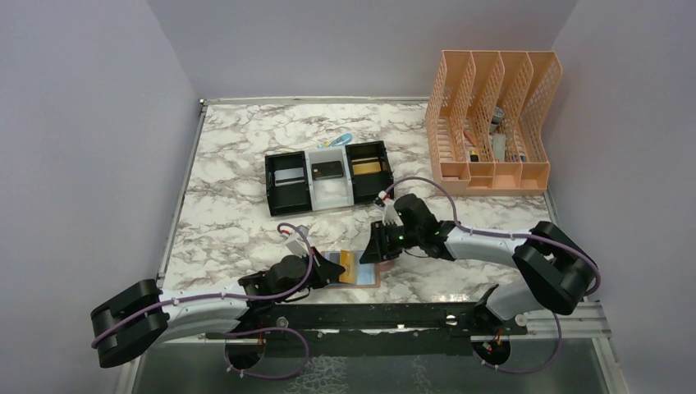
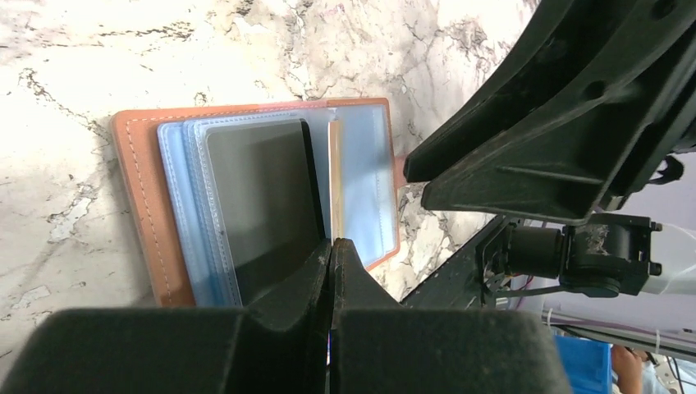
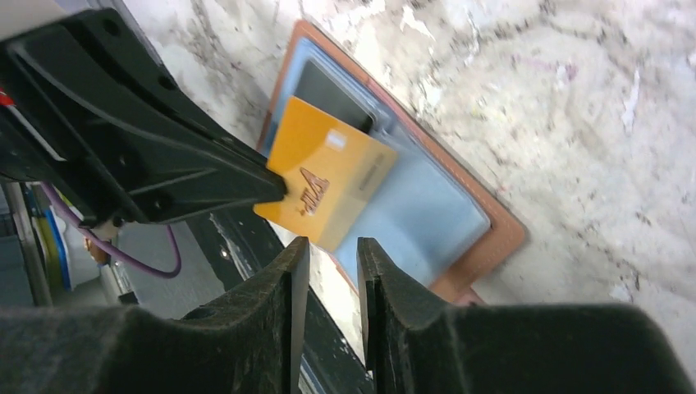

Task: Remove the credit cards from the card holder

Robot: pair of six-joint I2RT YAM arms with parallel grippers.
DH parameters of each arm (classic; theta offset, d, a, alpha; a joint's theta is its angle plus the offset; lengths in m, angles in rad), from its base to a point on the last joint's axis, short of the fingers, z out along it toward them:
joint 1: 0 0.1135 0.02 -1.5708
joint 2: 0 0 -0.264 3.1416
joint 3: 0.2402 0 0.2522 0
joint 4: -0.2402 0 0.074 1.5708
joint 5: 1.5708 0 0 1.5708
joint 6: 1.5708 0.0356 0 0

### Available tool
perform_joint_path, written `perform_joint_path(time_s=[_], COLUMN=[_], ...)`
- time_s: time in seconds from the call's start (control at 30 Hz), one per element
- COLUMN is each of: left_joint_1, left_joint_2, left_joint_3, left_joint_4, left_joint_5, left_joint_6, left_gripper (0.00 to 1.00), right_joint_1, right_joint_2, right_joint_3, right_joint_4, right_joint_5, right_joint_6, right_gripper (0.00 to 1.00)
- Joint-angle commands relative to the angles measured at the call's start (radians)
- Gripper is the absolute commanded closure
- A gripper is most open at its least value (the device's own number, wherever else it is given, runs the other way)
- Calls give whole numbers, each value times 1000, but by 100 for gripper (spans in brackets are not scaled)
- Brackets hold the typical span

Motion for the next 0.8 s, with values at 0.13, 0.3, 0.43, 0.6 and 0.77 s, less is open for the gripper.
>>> perform_joint_path(time_s=[0.13, 0.3, 0.43, 0.6, 0.77], left_joint_1=[-2, -2, 0, -1, -1], left_joint_2=[6, 28, 107, 195, 179], left_joint_3=[13, 54, 108, 139, 123], left_joint_4=[-14, -9, -9, 13, 11], left_joint_5=[-32, 16, 54, 62, 39], left_joint_6=[13, 109, 195, 174, 135], left_gripper=[94, 78, 66, 83, 100], right_joint_1=[0, 0, 0, 0, -1], right_joint_2=[175, 212, 189, 189, 142], right_joint_3=[48, -23, -66, -79, -94], right_joint_4=[107, 155, 139, 154, 158], right_joint_5=[-50, 42, 127, 99, 119], right_joint_6=[60, 110, 127, 115, 113], right_gripper=[71, 71, 71, 71, 72])
